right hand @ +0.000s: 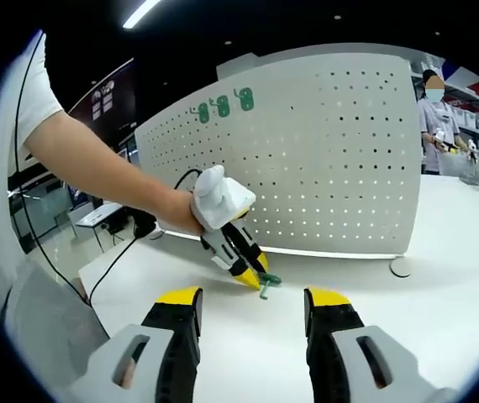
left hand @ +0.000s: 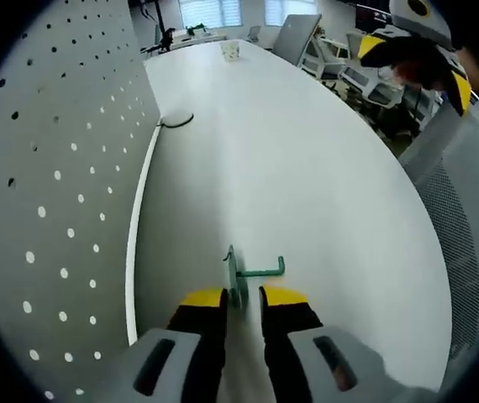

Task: Insert the hook assembly into the mounting plate slot until the hook locks in place.

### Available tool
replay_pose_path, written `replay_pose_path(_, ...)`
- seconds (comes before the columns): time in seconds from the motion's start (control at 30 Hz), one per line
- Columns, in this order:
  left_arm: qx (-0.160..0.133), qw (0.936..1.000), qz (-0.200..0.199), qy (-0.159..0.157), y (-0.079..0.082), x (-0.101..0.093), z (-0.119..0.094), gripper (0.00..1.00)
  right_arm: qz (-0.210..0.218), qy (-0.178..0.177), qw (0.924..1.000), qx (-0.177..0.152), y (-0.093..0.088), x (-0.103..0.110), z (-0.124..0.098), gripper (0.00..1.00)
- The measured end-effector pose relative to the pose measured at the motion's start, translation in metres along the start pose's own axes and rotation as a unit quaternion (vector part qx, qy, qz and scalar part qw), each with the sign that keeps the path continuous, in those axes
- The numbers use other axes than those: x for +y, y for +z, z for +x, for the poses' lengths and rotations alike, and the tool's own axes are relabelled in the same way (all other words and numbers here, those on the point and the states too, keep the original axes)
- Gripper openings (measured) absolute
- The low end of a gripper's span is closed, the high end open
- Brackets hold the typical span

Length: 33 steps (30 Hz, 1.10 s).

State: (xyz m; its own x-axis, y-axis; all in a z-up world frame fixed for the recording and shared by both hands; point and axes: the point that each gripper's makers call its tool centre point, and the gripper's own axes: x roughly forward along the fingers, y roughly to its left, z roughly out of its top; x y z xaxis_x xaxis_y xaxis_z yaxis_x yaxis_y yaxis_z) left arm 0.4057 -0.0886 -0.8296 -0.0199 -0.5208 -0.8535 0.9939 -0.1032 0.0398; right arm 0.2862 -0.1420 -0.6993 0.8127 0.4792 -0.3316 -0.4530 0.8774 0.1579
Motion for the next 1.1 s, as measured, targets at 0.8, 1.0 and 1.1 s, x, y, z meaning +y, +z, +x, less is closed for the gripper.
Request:
replay_pose_path(0.8,0.014,0.9995,0.009,0.028,-0.0031,0.0015,-0.0001,0.03,0.002,0.001,1.0000,0.001,-0.0003,0.0019,0.0009,0.49)
replay_pose_path(1.0,0.015,0.9992,0.016,0.032,-0.0026,0.0011,-0.0002,0.02,0.004,0.003,1.0000,0.003,-0.0015,0.0023,0.0016,0.50)
replay_pose_path(1.1,0.015,0.9986,0.026,0.044,-0.0013,0.0026,0.0012,0.02,0.006,0.006,1.0000,0.004,-0.0011,0.0040,0.0023,0.50)
